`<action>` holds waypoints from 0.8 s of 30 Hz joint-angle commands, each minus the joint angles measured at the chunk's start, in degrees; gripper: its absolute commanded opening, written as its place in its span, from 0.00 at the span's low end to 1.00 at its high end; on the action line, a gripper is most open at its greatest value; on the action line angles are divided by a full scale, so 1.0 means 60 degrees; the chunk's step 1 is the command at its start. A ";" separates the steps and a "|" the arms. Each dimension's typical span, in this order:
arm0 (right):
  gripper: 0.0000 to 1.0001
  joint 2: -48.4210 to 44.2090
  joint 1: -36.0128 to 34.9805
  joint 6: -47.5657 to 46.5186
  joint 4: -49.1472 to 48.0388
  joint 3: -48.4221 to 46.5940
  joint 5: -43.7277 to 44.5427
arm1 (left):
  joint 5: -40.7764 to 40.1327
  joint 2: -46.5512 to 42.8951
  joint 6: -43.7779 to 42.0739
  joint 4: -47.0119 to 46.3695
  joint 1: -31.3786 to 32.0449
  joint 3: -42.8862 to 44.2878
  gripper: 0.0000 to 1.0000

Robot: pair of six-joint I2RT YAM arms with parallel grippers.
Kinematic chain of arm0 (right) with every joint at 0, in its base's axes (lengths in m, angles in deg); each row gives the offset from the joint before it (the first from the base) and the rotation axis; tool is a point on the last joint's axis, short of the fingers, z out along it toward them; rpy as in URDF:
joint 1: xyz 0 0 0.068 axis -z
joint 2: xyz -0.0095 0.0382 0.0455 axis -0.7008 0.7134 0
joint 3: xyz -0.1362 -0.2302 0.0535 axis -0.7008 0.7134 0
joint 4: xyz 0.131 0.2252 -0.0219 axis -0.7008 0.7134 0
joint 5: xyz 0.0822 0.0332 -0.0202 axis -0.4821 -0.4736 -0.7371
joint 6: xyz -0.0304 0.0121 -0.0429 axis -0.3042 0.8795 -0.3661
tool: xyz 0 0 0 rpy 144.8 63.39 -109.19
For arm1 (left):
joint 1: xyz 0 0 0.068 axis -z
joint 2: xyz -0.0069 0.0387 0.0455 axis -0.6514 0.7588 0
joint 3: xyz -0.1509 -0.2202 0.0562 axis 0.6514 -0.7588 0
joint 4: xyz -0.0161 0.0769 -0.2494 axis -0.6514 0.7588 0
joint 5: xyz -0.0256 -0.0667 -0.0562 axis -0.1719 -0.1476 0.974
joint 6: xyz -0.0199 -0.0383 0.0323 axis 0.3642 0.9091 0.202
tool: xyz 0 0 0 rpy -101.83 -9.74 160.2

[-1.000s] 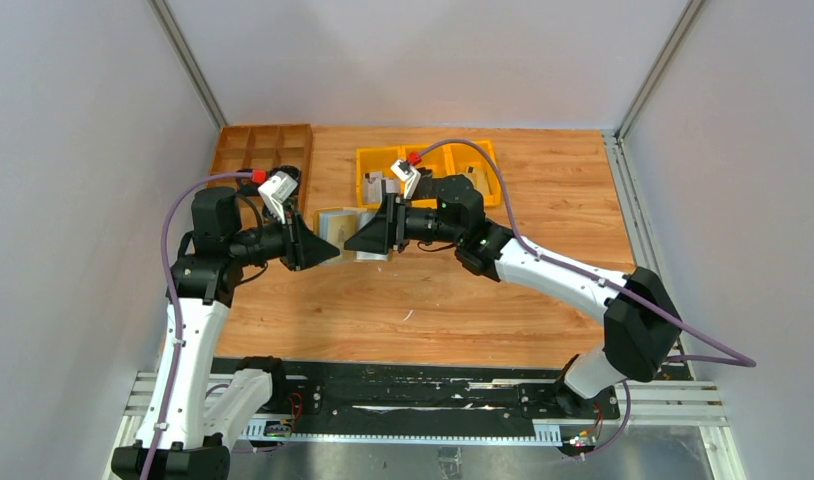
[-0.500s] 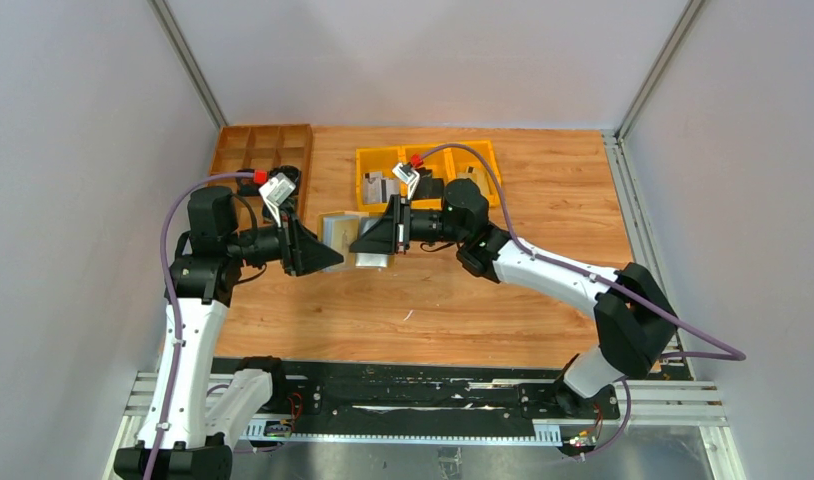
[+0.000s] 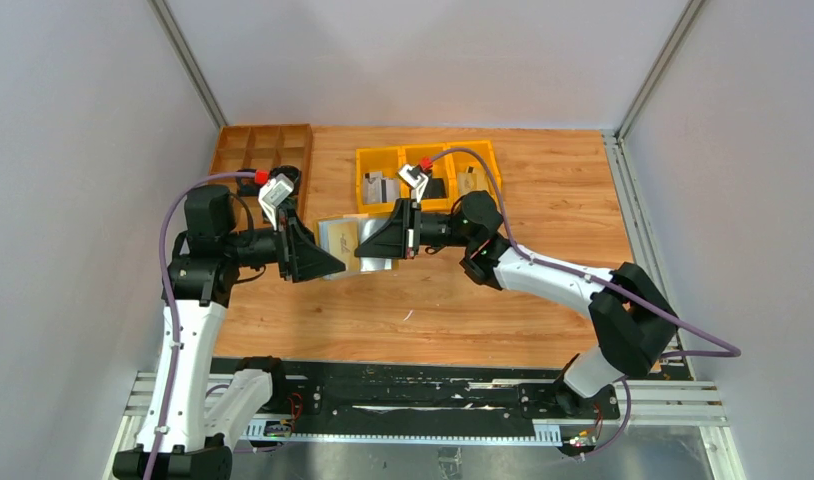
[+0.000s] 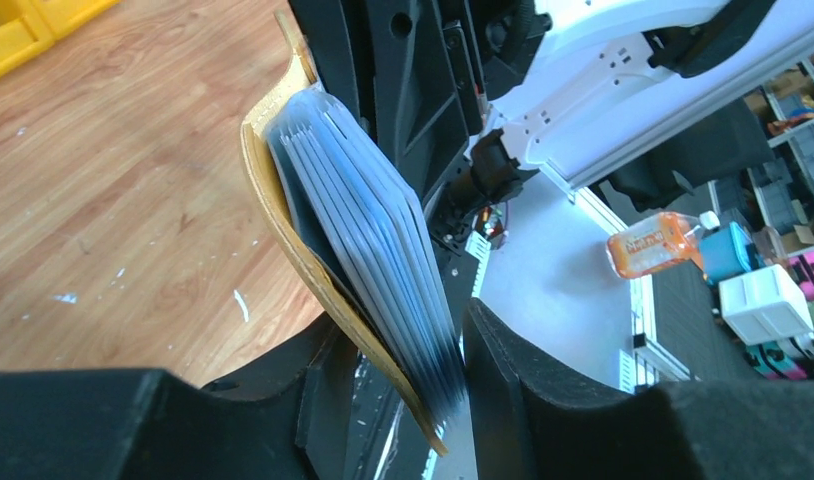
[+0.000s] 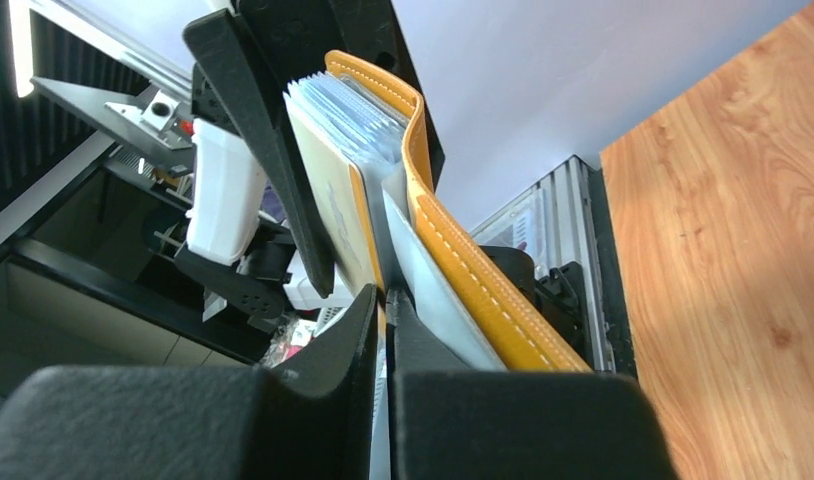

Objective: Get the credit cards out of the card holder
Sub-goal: Remove the credit card from the card holder.

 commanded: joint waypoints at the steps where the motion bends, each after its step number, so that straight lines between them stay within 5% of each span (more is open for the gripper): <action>1: 0.00 -0.0206 -0.0190 0.0506 -0.1486 0.0183 -0.0176 | 0.1444 -0.0076 0.0232 -0.0212 0.0262 0.0326 0.43; 24: 0.02 -0.1456 0.0104 -0.0186 -0.0834 0.1224 0.0050 | 0.1215 -0.0205 0.0656 -0.0201 0.0260 0.0528 0.25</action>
